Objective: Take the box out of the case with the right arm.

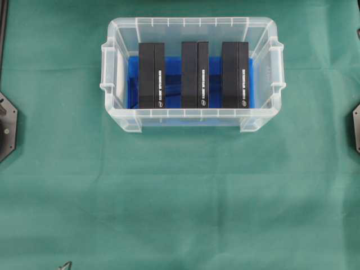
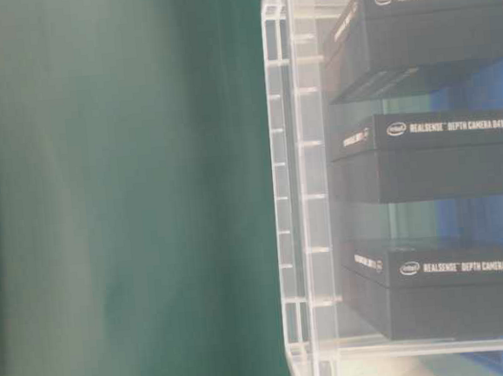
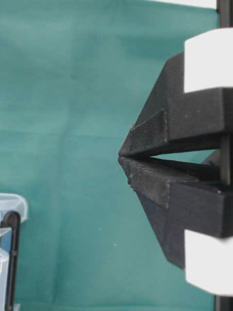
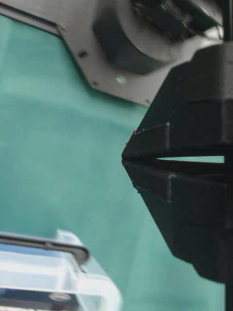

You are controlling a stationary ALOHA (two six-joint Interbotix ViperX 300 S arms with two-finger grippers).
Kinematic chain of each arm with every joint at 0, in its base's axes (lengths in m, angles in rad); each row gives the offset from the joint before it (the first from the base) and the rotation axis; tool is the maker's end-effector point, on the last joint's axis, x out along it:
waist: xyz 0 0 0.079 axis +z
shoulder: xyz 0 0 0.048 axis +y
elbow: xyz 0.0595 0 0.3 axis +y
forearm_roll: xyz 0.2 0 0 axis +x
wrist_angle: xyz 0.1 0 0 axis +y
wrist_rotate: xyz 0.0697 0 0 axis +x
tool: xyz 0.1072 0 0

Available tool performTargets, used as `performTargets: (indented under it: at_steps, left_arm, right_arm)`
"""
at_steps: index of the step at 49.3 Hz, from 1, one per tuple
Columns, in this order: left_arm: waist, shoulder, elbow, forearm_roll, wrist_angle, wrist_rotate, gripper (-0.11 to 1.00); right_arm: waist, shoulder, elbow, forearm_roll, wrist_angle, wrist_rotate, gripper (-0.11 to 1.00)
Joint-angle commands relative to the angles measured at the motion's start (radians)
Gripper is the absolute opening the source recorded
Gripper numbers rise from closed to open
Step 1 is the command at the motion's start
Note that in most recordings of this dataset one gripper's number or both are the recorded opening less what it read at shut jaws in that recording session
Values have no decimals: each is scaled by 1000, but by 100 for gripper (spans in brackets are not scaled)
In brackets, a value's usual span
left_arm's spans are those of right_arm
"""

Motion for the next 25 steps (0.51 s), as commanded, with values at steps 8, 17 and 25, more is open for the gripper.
performTargets:
  at_steps: [8,17,25]
  left_arm:
    - [-3,3,-26,5,-2,-5,0]
    - [-3,3,-25,5,-2,-5,0]
    - [-3,5,-25,3,-2,-5,0]
  right_arm:
    - [-77,21,-25,8,-12,-57,0]
    - [-75,20,-15,9,-15,-57,0]
    - [-75,17,-9,6,-14,-57,7]
